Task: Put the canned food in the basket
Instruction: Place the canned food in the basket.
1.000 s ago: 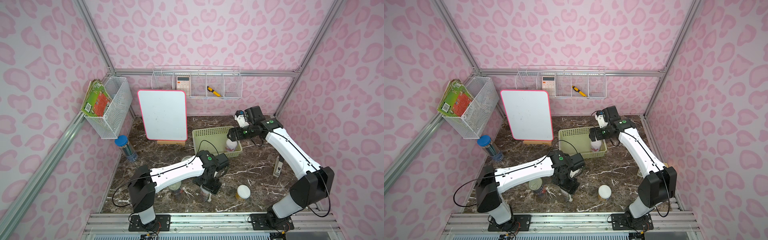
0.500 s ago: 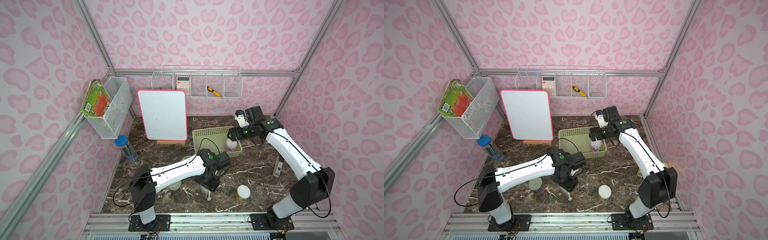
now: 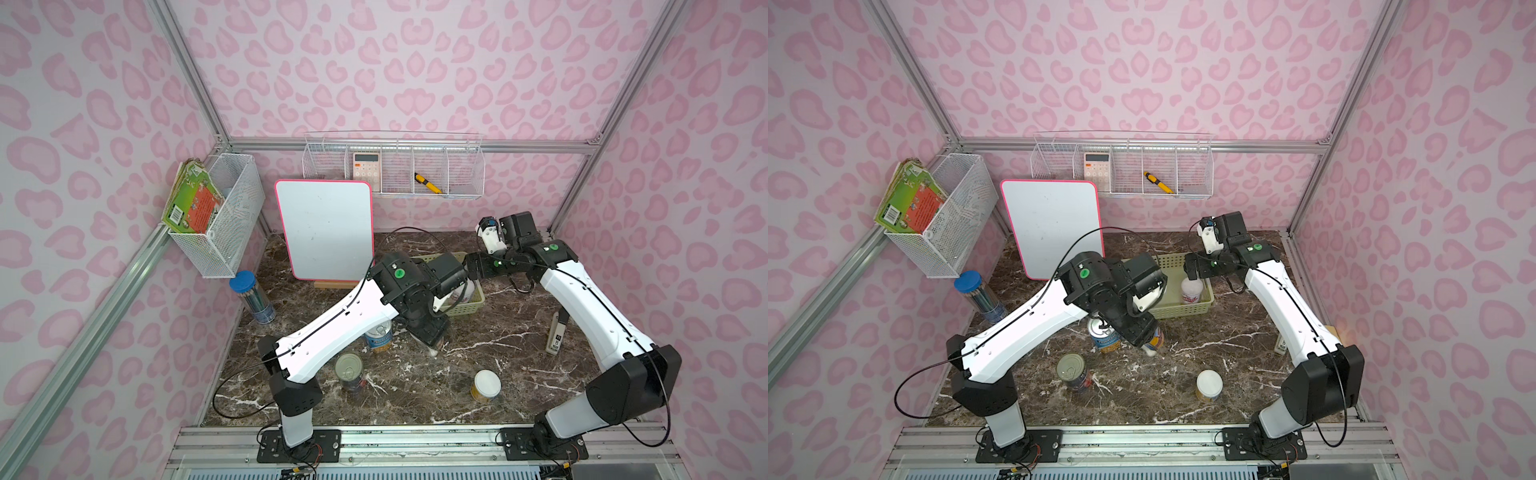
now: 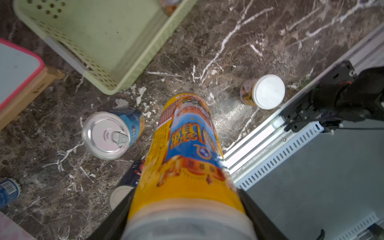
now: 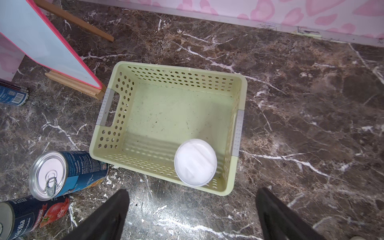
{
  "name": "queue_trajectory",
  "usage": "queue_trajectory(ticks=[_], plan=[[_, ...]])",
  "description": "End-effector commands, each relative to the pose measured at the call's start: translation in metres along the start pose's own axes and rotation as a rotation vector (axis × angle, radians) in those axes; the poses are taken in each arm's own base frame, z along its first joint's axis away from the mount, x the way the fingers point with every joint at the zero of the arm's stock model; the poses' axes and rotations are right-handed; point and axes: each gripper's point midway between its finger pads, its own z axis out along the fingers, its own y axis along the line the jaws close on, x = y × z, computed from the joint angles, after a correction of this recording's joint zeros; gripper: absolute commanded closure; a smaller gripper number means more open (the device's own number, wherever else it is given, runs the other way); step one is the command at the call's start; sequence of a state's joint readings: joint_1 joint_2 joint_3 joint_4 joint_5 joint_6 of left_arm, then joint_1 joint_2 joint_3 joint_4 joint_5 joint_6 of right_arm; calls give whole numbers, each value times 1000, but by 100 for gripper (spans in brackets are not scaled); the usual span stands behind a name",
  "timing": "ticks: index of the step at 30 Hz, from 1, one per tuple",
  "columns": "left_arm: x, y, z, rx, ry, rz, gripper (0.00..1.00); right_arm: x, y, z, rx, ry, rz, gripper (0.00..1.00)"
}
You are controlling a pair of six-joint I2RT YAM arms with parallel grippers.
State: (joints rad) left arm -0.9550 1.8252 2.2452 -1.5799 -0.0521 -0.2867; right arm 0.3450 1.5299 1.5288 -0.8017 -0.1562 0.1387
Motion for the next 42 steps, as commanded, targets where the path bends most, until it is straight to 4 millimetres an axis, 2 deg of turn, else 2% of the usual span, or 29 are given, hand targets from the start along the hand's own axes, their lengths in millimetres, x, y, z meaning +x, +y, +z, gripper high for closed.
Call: queue_trajectory(ticks=[1,7,12,17,20,25,29,34,38,42], plan=[[-26,34,-1,-66,-71,-9,84,-6,-1,0,1,-29,11,2],[-69,72,19,-97,-128,-42,86,-1,-2,4,2,-12,7,2],[-83,95,48,-104,-95,-53,87,10,-3,13,-5,7,13,2],[-75,109,85,-121,10,-52,88,23,-5,20,0,43,36,2],[-75,119,99,-145,38,-49,88,31,-5,21,-1,45,39,2],[-74,122,122,-142,85,-52,88,31,3,16,-19,31,29,2],[-61,122,141,-139,156,-51,89,39,5,20,-9,65,25,2],[-41,116,145,-110,235,-65,89,53,-4,30,43,130,51,2],[-34,113,146,-91,266,-85,89,69,-15,40,99,218,78,2],[-31,111,148,-85,280,-92,82,73,-11,34,100,215,90,2]])
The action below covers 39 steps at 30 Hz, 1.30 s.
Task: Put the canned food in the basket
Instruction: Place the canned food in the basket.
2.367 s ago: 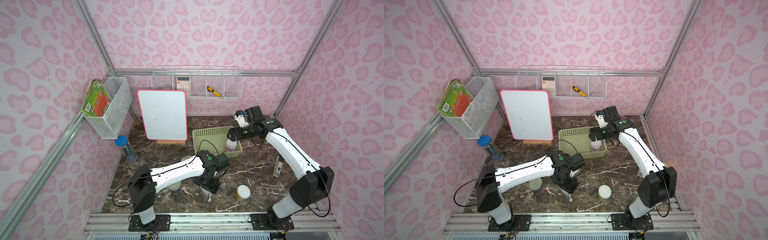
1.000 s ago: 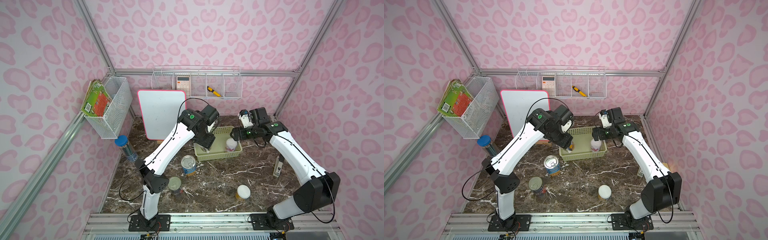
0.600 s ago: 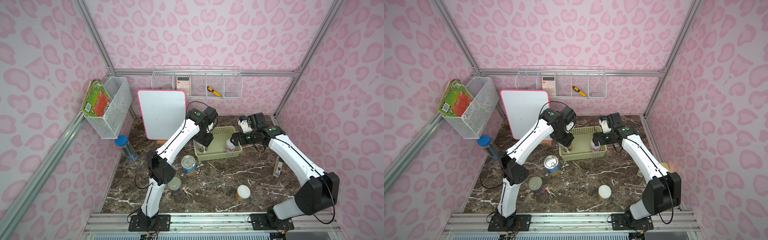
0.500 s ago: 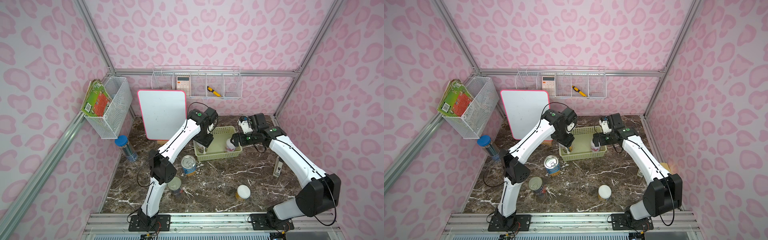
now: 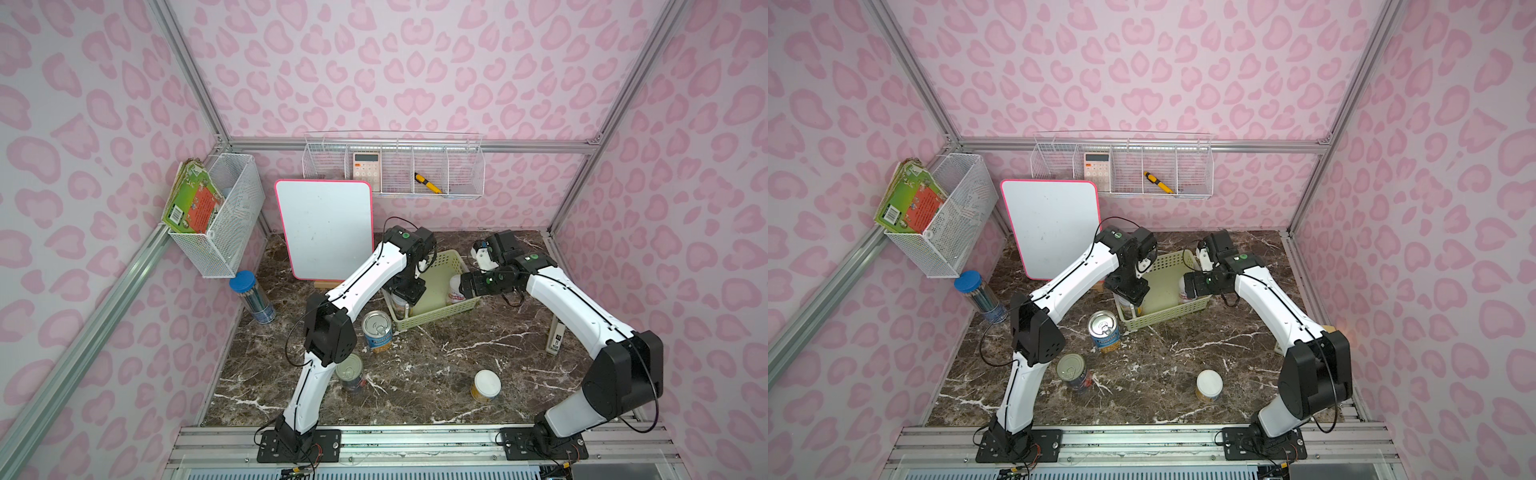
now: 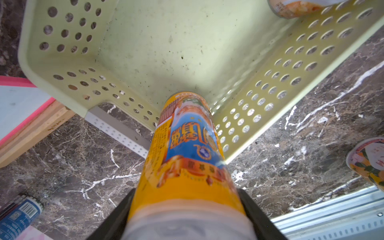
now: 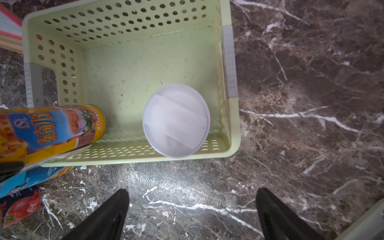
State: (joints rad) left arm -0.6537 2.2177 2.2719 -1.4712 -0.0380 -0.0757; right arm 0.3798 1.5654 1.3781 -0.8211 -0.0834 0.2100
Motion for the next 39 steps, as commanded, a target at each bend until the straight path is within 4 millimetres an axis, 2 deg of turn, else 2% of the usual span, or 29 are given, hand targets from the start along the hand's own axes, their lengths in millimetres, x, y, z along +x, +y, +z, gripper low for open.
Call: queue_trajectory(ticks=[1,3,4,6,9,14,18,21,23,25,26,30,33,37,39], plan=[[9,-1,-4,7,27,-18,78,8,-1,-8,27,9,30,2],[10,0,-5,2,31,-24,61,12,1,-16,32,10,44,2],[11,1,-5,-3,31,-28,56,26,0,-12,46,44,48,2],[11,2,-8,-7,23,-31,44,42,9,-14,51,61,51,2],[7,4,-15,-20,-12,-36,33,68,26,-17,22,84,68,2],[-1,5,-37,-13,-100,-49,18,120,42,-18,1,160,102,2],[0,-1,-40,31,-102,-44,16,156,48,-12,-26,216,115,2],[2,-1,-30,27,-70,-42,16,160,48,-12,-36,201,131,2],[1,3,-31,8,-79,-48,14,159,47,-13,-31,193,137,2],[-4,5,-43,4,-128,-57,9,164,48,-12,-39,217,141,2],[-7,8,-51,-11,-159,-64,1,170,49,-10,-43,242,137,2],[-16,22,-83,-78,-274,-94,1,199,54,-1,-35,331,107,2],[-22,31,-110,-110,-378,-125,1,218,46,6,26,387,113,2],[-23,39,-149,-134,-507,-144,1,224,52,14,17,411,106,2],[-18,42,-167,-143,-557,-143,1,234,47,16,52,440,96,2]])
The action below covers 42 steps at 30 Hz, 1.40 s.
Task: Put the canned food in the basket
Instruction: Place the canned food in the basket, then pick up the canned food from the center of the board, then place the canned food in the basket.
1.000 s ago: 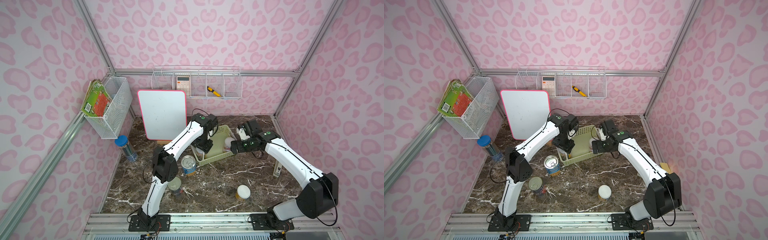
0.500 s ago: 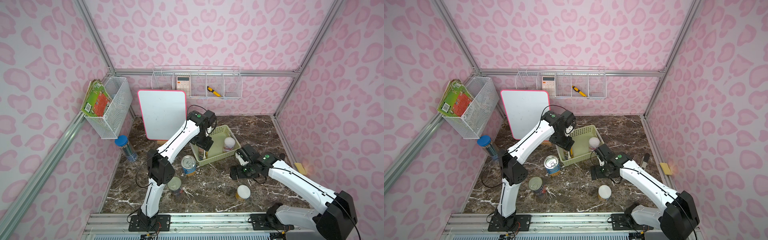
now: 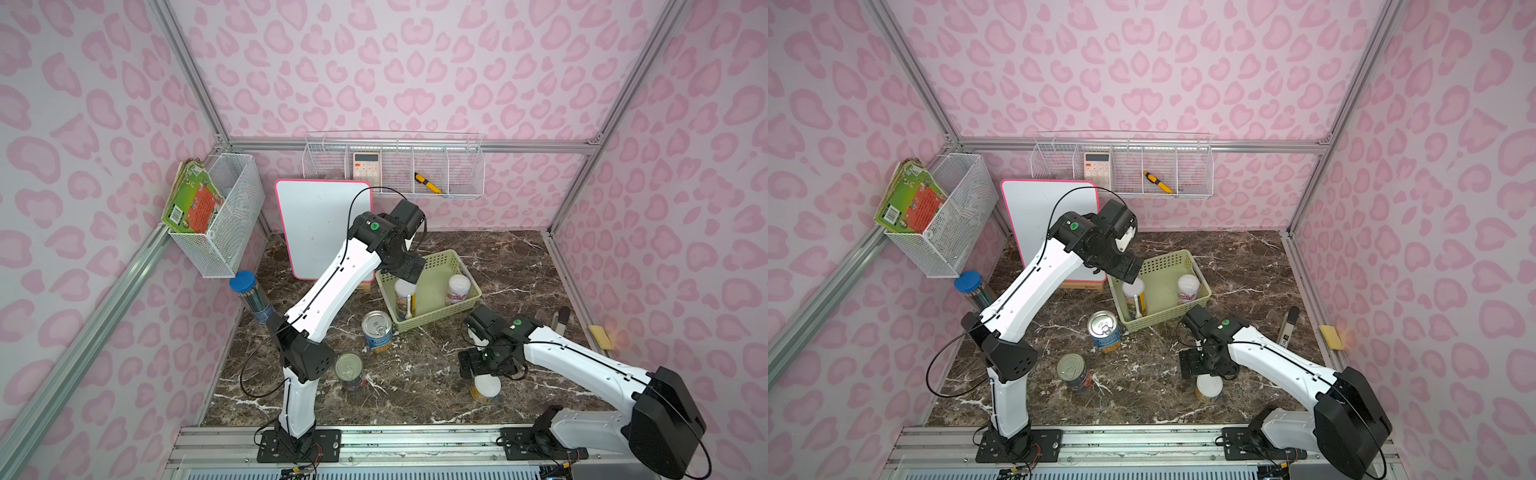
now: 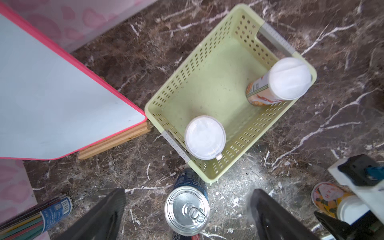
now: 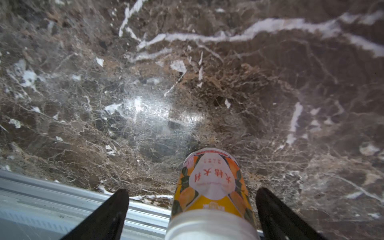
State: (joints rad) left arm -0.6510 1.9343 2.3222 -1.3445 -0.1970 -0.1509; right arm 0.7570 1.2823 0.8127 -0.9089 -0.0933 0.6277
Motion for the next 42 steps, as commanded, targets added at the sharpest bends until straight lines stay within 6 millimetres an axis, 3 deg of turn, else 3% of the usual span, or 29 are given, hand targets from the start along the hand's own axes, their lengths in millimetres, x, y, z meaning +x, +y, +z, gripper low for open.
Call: queue_trajectory(ticks=[1,5,11,16,18,20,26,30,33,37,42], plan=[[-13,11,-21,-32,-101,-1,1,12,-11,8,57,41,25,2],[0,9,-36,9,-129,-15,0,28,-7,17,30,76,30,2],[28,13,-33,4,-108,-40,1,38,-10,26,50,90,43,6],[41,18,-30,-11,-100,-56,1,33,-14,21,93,85,34,26],[47,20,-29,-13,-99,-64,1,22,-10,8,100,47,24,32],[53,23,-28,-17,-97,-75,1,0,1,-15,81,-36,14,36],[62,28,-30,-19,-129,-99,1,-95,39,-104,45,-328,-42,40],[68,28,-30,-10,-132,-101,1,-170,52,-166,9,-525,-57,40],[72,26,-29,4,-129,-103,1,-219,51,-201,-6,-627,-57,40],[76,24,-25,16,-127,-102,1,-280,33,-208,-37,-686,-33,40],[82,20,-17,35,-109,-106,1,-337,-3,-168,-7,-614,-33,39]])
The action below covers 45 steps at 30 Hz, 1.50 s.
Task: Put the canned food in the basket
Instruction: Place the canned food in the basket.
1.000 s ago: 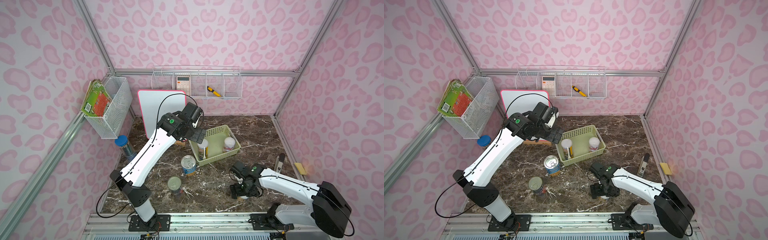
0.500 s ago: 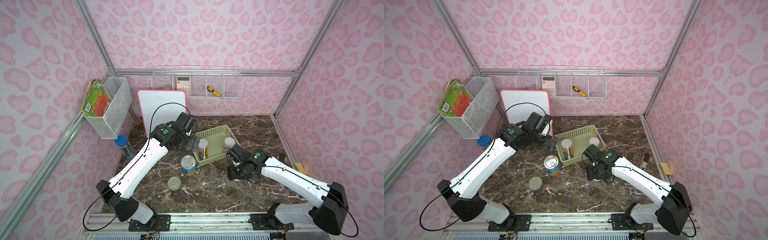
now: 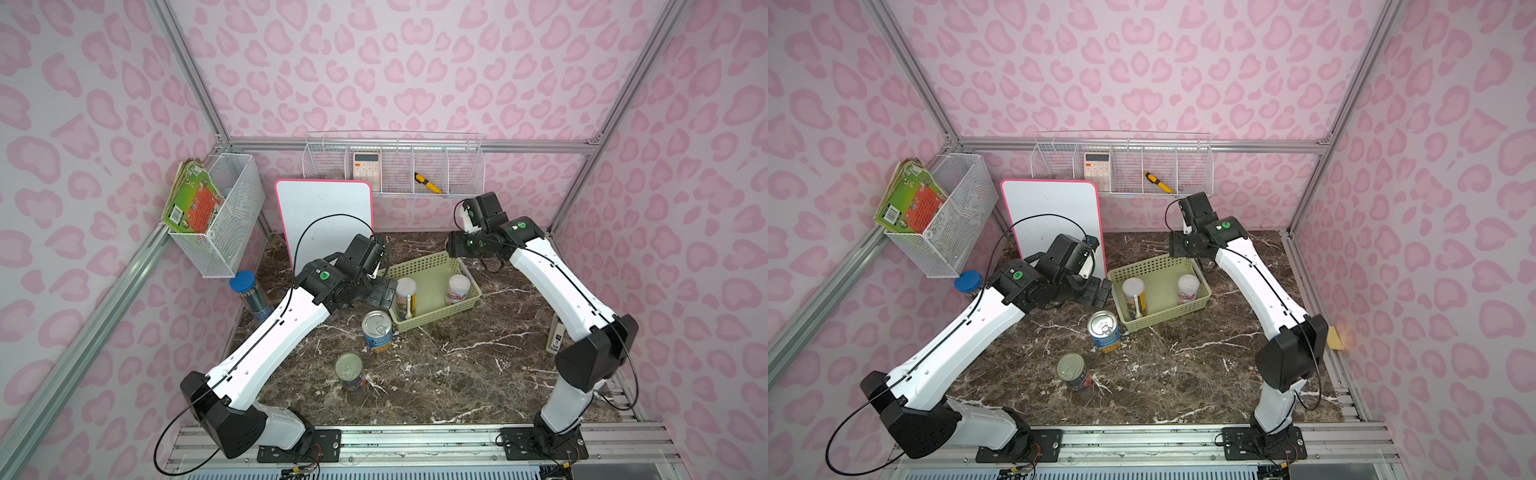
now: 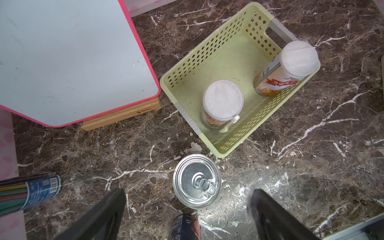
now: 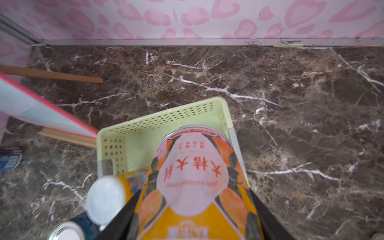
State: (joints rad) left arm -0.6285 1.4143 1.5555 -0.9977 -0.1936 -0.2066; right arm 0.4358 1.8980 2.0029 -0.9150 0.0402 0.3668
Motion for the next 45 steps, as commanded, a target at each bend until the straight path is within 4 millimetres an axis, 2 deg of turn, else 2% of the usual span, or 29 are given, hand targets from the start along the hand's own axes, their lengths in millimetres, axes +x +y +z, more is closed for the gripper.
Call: queue_trajectory(ticks=[1,4,8,10,17,23,29,37,39,42,45], plan=[[0,-5,4,28,-5,-12,1,-12,-9,30,-25,34,-64,38],[5,-9,13,40,17,-9,1,-13,-21,60,-28,96,-70,38],[11,-10,22,34,45,-28,1,-16,-25,87,-61,131,-94,38],[12,-11,24,40,50,-31,0,-11,-27,107,-88,150,-91,39],[15,-9,28,29,55,-34,1,4,-25,139,-153,198,-87,42],[17,-12,31,38,70,-30,1,22,-19,155,-161,251,-107,42],[20,-11,29,39,69,-31,1,44,-19,146,-110,307,-151,41],[18,-14,30,56,60,-29,1,69,-43,149,-66,392,-120,41],[24,-16,35,63,78,-25,1,70,-48,151,-40,396,-119,40],[28,-19,39,78,90,-26,1,65,-44,156,-47,381,-126,39],[30,-20,39,85,100,-28,1,73,-43,167,-50,406,-129,38]])
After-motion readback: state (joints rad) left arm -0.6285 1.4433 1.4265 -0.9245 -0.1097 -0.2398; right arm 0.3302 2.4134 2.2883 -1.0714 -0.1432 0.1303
